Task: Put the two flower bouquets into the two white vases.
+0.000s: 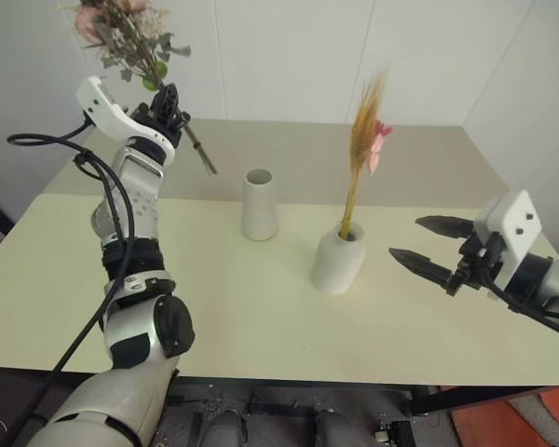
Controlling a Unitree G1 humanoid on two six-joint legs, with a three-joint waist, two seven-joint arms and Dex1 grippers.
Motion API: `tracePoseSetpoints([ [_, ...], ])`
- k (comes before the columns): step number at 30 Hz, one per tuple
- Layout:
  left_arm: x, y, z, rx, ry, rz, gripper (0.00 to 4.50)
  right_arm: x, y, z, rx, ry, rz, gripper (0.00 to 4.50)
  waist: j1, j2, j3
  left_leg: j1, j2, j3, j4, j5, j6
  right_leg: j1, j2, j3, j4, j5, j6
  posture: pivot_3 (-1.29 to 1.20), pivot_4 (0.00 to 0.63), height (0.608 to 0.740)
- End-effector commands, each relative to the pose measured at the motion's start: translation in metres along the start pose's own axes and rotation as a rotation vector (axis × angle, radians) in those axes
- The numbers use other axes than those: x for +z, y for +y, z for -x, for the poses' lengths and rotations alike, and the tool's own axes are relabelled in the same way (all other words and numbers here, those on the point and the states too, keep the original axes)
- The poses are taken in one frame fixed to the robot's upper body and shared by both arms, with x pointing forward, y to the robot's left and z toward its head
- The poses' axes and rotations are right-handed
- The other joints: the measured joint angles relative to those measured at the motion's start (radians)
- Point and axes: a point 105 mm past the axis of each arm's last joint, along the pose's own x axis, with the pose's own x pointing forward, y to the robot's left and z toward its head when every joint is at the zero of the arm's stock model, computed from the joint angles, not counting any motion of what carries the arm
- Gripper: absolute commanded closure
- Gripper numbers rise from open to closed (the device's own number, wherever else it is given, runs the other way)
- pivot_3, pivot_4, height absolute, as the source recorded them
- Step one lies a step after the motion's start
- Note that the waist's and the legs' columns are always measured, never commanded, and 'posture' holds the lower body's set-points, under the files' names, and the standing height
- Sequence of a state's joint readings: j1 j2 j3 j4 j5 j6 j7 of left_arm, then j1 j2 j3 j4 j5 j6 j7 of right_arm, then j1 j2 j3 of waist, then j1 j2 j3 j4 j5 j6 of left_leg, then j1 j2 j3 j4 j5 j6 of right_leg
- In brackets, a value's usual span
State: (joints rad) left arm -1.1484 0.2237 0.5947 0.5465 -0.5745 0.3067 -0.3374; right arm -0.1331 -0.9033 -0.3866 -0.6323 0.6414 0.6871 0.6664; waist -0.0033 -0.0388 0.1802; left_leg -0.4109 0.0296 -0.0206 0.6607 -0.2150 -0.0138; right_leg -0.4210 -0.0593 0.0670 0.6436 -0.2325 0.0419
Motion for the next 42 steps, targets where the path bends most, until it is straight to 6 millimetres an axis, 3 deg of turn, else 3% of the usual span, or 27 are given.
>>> tracePoseSetpoints([
  [1, 0.011, -0.028, -0.012, -0.168, -0.132, 0.113, 4.41, 0.01, 0.002, 0.006, -0.057, -0.045, 0.058, 0.7, -0.001, 0.0, 0.0, 0.0, 0.0, 0.0, 0.0, 0.0, 0.0, 0.0, 0.0, 0.0, 0.0, 0.0, 0.0, 0.0, 0.15, 0.74],
  [7, -0.011, -0.027, -0.019, -0.21, -0.108, 0.175, 4.41, 0.009, 0.006, 0.011, -0.097, -0.057, 0.039, 0.7, -0.013, 0.0, 0.0, 0.0, 0.0, 0.0, 0.0, 0.0, 0.0, 0.0, 0.0, 0.0, 0.0, 0.0, 0.001, 0.0, 0.15, 0.74],
  [13, -0.035, -0.034, -0.021, -0.262, -0.035, 0.023, 4.41, 0.007, 0.006, 0.016, -0.137, -0.065, 0.036, 0.7, -0.012, 0.0, 0.0, 0.0, 0.0, 0.0, 0.0, 0.0, 0.0, 0.0, 0.0, 0.0, -0.001, 0.0, 0.001, 0.0, 0.15, 0.74],
  [21, -0.048, -0.033, -0.018, -0.279, -0.009, -0.004, 4.41, 0.007, 0.005, 0.017, -0.145, -0.072, 0.042, 0.7, -0.012, 0.0, 0.0, 0.0, 0.0, 0.0, 0.0, 0.0, 0.0, 0.0, 0.0, 0.0, 0.0, 0.0, 0.001, 0.0, 0.15, 0.74],
  [33, -0.086, -0.039, -0.003, -0.402, 0.14, -0.211, 4.41, 0.007, 0.003, 0.017, -0.149, -0.07, 0.049, 0.7, -0.011, 0.0, 0.0, 0.0, 0.0, 0.0, 0.0, 0.0, 0.0, 0.0, 0.0, 0.0, 0.0, 0.0, 0.001, 0.0, 0.15, 0.74],
  [34, -0.088, -0.041, -0.002, -0.422, 0.148, -0.218, 3.68, 0.007, 0.003, 0.017, -0.149, -0.069, 0.049, 0.7, -0.011, 0.0, 0.0, 0.0, 0.0, 0.0, 0.0, 0.0, 0.0, 0.0, 0.0, 0.0, 0.0, 0.0, 0.001, 0.0, 0.15, 0.74],
  [42, -0.089, -0.039, 0.012, -0.522, 0.17, -0.28, 1.05, 0.004, 0.003, 0.017, -0.144, -0.056, 0.048, 0.7, -0.012, 0.0, 0.0, 0.0, 0.0, 0.0, 0.0, 0.0, 0.0, 0.0, 0.0, 0.0, 0.0, 0.0, 0.001, 0.0, 0.15, 0.74],
])
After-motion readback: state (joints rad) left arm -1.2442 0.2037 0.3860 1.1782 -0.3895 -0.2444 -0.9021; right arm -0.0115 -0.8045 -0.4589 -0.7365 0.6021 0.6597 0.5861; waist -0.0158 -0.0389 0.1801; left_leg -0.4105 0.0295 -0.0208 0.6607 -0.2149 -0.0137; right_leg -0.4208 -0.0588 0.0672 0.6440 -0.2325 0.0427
